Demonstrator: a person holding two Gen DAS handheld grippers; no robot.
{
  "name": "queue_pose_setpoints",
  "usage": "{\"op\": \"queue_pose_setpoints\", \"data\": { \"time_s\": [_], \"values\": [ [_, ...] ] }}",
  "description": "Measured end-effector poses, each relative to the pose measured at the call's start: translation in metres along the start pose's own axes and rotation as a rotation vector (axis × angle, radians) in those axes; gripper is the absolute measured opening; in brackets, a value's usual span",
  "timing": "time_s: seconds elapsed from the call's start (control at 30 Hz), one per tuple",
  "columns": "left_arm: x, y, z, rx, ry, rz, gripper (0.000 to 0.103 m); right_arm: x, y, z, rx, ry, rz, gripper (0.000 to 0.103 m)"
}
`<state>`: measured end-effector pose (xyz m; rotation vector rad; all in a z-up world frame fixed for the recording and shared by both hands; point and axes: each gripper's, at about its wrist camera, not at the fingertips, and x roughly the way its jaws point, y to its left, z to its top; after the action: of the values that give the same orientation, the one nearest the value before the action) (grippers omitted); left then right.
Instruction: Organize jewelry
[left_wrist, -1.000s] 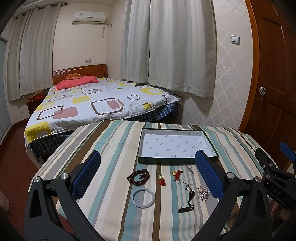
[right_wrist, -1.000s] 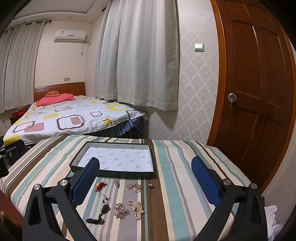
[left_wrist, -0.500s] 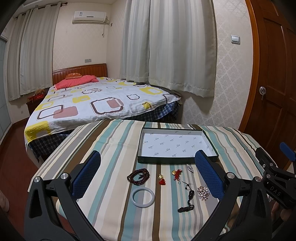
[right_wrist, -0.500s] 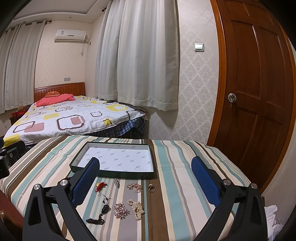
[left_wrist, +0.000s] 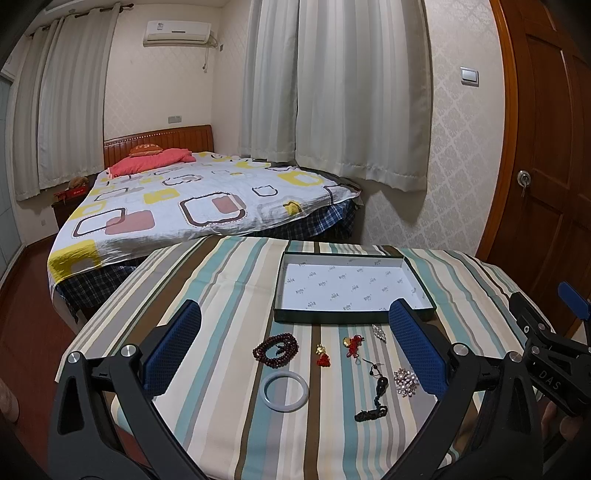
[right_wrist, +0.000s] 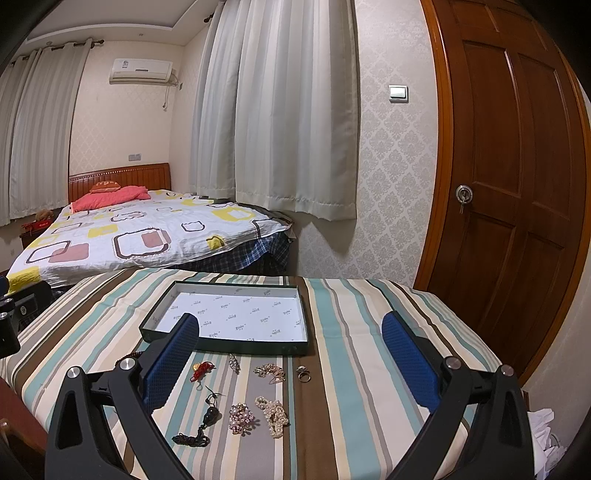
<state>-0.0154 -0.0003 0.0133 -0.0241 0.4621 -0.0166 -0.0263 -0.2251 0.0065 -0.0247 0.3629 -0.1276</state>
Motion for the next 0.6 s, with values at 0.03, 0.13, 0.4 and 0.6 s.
{"op": "queue_pose_setpoints", "data": {
  "time_s": [0.03, 0.13, 0.4, 0.6],
  "values": [
    [-0.001, 0.0, 0.0, 0.0, 0.0, 0.0, 0.099, 0.0, 0.0, 0.0, 0.0, 0.0, 0.001, 0.097],
    [0.0, 0.0, 0.0, -0.001, -0.001, 0.0, 0.099, 0.0, 0.0, 0.0, 0.001, 0.0, 0.001, 0.097],
    [0.006, 0.0, -0.01, 0.0, 0.014, -0.005, 0.099, 0.004, 0.002, -0.004, -0.001, 0.007, 0.003, 0.097],
    [0.025, 0.006, -0.016, 0.0, 0.036, -0.003, 0.099, 0.018, 0.0, -0.017, 0.006, 0.021, 0.021, 0.097]
  ]
}}
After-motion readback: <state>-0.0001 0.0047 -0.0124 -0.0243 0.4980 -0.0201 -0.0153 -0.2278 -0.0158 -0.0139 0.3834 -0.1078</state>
